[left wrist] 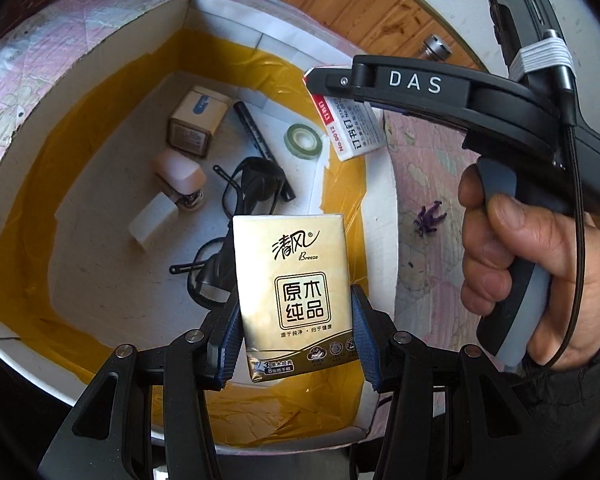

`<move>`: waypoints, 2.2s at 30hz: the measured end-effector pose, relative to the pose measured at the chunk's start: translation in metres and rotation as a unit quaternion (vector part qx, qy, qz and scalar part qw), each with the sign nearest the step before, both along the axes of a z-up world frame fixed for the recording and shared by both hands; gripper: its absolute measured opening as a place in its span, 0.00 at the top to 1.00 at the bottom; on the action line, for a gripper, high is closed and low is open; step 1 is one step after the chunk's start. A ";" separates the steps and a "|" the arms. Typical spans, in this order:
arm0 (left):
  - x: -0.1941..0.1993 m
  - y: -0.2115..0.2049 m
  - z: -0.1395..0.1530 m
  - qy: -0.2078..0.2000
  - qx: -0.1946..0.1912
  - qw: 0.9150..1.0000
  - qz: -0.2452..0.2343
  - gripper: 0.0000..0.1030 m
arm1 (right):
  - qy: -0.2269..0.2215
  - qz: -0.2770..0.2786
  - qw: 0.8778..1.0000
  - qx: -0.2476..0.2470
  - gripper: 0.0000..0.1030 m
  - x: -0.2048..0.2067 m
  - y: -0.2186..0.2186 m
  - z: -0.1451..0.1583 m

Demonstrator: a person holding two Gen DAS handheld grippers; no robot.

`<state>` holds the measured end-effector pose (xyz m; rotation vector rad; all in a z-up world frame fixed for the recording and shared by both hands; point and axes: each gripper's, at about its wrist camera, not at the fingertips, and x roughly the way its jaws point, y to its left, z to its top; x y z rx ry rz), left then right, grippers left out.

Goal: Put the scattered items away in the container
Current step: 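Lower the staples box and tissue pack into the white box with both grippers, then open both grippers to release the staples box and tissue pack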

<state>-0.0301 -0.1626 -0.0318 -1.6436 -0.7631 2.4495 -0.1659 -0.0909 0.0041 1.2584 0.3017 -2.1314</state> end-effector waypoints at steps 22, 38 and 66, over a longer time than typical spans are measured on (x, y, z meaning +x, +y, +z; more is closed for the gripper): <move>0.001 -0.071 0.001 -0.009 -0.057 0.992 0.109 0.50 | 0.000 0.039 0.996 0.074 0.60 -0.024 -0.012 -0.027; -0.008 -0.062 -0.017 -0.037 -0.041 0.995 0.079 0.50 | 0.003 0.050 0.993 0.103 0.60 -0.036 -0.027 -0.039; 0.008 -0.064 0.003 -0.020 -0.038 0.995 0.093 0.46 | -0.009 0.024 0.999 0.033 0.60 -0.010 -0.005 -0.004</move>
